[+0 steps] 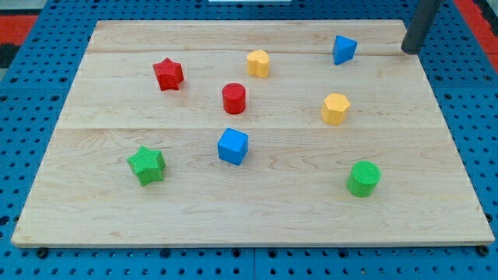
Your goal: Move blue triangle towards the top right of yellow heart
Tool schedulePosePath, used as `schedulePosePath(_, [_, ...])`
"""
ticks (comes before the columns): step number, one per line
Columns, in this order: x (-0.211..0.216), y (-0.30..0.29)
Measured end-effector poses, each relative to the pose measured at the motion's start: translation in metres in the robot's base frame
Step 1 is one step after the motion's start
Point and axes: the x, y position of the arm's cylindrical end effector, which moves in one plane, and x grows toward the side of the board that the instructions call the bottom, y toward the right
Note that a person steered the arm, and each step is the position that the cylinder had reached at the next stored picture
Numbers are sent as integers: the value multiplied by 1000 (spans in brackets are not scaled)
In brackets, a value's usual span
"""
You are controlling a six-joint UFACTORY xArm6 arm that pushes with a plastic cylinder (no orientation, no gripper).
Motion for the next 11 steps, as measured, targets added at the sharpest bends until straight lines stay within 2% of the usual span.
schedulePosePath(2, [0, -11])
schedulePosePath(3, [-15, -42])
schedulePosePath(4, [-49, -85])
schedulePosePath(6, [-12, -35])
schedulePosePath(7, [5, -65])
schedulePosePath(9, [-13, -123])
schedulePosePath(11, [-1, -115])
